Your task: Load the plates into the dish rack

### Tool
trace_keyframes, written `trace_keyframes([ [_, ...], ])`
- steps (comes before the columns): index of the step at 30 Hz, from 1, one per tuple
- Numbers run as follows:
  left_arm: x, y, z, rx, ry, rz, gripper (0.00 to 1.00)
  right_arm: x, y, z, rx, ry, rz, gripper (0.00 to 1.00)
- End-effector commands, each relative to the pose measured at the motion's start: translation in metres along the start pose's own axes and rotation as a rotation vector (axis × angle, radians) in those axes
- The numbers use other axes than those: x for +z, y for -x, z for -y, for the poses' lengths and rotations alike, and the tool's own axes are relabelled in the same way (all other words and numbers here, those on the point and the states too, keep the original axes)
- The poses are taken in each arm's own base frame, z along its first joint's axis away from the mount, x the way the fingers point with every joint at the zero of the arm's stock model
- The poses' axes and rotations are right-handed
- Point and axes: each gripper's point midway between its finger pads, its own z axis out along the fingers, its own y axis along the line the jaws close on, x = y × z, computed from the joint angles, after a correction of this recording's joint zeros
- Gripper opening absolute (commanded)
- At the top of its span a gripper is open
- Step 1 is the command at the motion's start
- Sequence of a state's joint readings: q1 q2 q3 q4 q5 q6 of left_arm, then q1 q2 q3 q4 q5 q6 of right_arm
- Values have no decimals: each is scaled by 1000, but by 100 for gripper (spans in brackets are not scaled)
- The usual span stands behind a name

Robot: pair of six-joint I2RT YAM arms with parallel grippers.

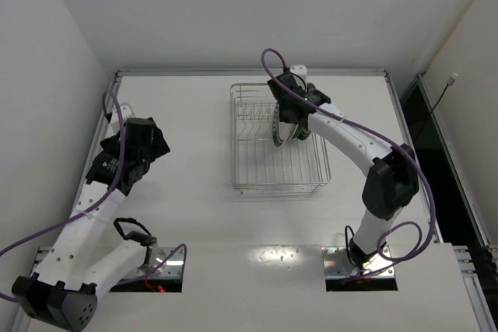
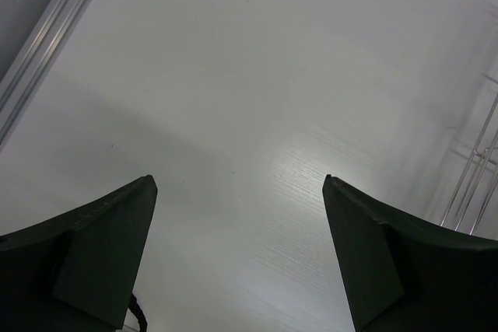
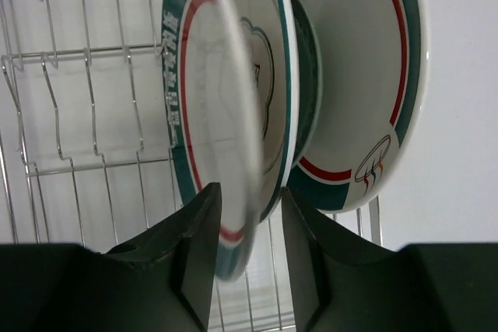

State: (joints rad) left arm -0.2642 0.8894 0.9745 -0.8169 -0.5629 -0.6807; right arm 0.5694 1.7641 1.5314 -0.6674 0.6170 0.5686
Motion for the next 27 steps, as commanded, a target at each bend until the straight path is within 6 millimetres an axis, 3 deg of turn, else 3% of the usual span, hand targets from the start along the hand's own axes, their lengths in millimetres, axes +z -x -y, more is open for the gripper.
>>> trace_keyframes([
  [1,2,3,5,6,-13,16,86,-21,21,-3,35,93,53,34],
  [7,4,0,7,12,-15,3,86,-54,34,9,29,140,80,51],
  [12,6,-3,6,17,-11,-3,86,-89,35,31,9,179,117,74],
  [13,6,-1,7,12,-15,3,86,-105,39,35,12,217,150,77],
  [15,8,-3,7,26,-11,-3,86,-115,36,32,-59,307,160,86],
  [17,7,-4,8,26,-19,-9,86,-127,26,32,-84,363,132,91],
  [21,11,-6,12,40,-22,-20,87,-136,-15,23,-130,486,41,95],
  [22,11,-7,13,40,-31,-26,87,-127,-38,24,-146,488,0,95],
  [27,13,-8,9,42,-2,-27,89,-127,-70,30,-69,504,-22,96],
])
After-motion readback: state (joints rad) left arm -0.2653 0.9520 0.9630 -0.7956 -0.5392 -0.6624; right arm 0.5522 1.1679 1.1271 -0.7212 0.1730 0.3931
